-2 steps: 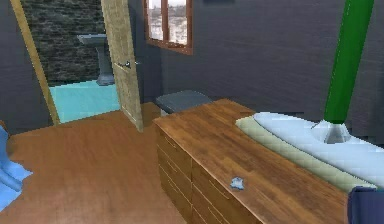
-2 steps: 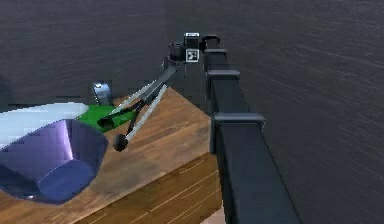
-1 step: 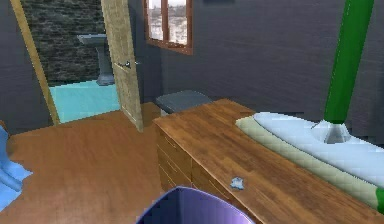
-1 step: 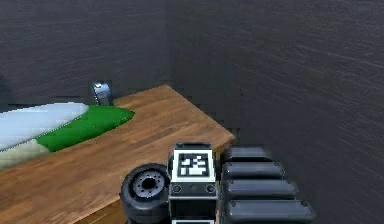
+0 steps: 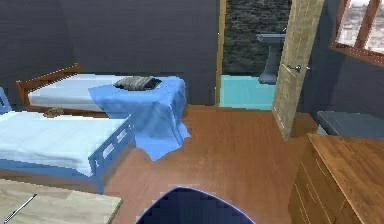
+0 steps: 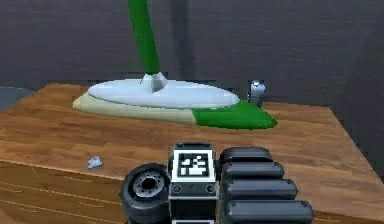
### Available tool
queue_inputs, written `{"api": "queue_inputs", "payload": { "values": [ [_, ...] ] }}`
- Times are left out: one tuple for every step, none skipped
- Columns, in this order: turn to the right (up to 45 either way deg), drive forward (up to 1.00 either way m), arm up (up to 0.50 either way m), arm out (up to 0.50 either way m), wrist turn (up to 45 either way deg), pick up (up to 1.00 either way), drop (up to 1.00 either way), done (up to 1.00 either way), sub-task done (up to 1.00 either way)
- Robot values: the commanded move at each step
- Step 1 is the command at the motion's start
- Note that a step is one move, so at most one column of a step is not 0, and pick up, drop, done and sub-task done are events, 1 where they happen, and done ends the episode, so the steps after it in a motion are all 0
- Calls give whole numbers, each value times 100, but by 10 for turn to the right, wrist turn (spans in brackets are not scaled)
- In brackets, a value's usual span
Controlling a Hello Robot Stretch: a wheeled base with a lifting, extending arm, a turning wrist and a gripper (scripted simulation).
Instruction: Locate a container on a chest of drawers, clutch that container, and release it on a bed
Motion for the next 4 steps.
{"api": "queue_inputs", "payload": {
  "values": [
    [-30,0,0,0,0,0,0,0,0],
    [0,65,0,0,0,0,0,0,0],
    [-270,0,0,0,0,0,0,0,0],
    [0,20,0,0,0,0,0,0,0]
  ]
}}
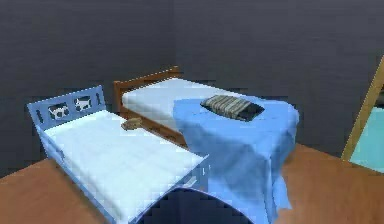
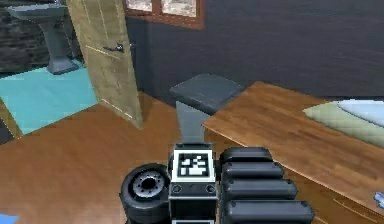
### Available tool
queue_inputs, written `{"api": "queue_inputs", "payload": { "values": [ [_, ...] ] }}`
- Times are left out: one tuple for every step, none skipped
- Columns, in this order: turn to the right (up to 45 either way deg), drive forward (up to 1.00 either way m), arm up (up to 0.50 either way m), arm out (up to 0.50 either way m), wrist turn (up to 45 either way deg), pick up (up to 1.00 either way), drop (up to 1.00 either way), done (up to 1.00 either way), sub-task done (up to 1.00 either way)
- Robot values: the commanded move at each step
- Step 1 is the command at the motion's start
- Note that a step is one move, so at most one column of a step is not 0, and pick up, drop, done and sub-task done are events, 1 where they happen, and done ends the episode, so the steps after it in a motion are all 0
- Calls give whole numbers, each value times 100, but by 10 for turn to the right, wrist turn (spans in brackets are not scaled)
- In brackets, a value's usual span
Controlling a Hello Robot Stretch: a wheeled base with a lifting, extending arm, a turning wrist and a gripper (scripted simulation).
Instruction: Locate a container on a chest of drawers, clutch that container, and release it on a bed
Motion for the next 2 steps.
{"api": "queue_inputs", "payload": {
  "values": [
    [-450,0,0,0,0,0,0,0,0],
    [0,100,0,0,0,0,0,0,0]
  ]
}}
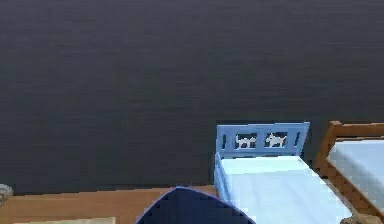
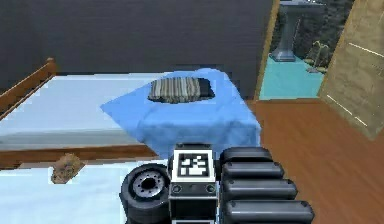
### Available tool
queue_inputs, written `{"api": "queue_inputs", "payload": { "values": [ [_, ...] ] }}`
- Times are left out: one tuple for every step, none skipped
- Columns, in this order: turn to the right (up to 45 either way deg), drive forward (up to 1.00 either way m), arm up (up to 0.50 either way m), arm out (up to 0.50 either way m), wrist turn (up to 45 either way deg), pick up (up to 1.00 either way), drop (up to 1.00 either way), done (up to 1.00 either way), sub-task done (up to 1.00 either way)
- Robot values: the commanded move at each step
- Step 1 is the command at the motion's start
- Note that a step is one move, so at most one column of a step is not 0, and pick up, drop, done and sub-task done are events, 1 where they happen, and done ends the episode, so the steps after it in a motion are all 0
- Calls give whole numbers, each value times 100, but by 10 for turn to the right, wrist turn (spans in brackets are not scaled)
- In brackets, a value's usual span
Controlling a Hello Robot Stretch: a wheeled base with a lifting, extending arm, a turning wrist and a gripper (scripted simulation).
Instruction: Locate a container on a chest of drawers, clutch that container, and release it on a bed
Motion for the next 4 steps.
{"api": "queue_inputs", "payload": {
  "values": [
    [0,50,0,0,0,0,0,0,0],
    [-150,0,0,0,0,0,0,0,0],
    [0,0,0,26,0,0,0,0,0],
    [0,0,0,0,450,0,0,0,0]
  ]
}}
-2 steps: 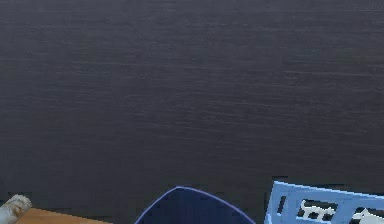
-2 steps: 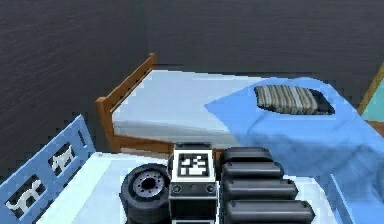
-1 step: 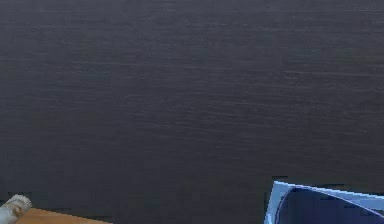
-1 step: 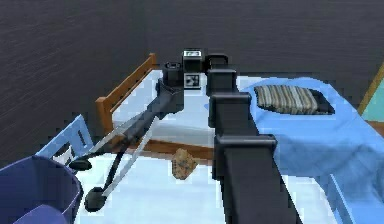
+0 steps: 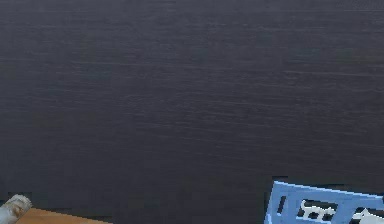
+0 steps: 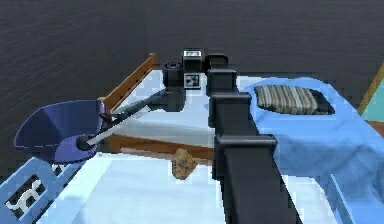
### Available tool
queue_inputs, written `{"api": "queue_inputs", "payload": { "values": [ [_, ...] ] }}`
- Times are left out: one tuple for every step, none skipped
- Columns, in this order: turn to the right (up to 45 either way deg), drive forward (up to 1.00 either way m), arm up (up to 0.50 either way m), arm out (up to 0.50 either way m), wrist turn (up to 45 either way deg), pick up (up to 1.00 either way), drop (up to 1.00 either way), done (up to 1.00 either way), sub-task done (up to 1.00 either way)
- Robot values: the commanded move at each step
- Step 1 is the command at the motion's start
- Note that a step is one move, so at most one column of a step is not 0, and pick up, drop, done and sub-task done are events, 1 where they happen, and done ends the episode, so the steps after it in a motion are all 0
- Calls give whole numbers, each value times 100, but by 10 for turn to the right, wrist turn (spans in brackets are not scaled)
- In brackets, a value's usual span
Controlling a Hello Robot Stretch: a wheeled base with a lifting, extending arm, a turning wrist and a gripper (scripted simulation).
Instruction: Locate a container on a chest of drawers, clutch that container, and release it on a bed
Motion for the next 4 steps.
{"api": "queue_inputs", "payload": {
  "values": [
    [0,0,0,0,450,0,0,0,0],
    [0,0,0,0,360,0,0,0,0],
    [0,0,-40,0,0,0,0,0,0],
    [0,0,-32,0,0,0,0,0,0]
  ]
}}
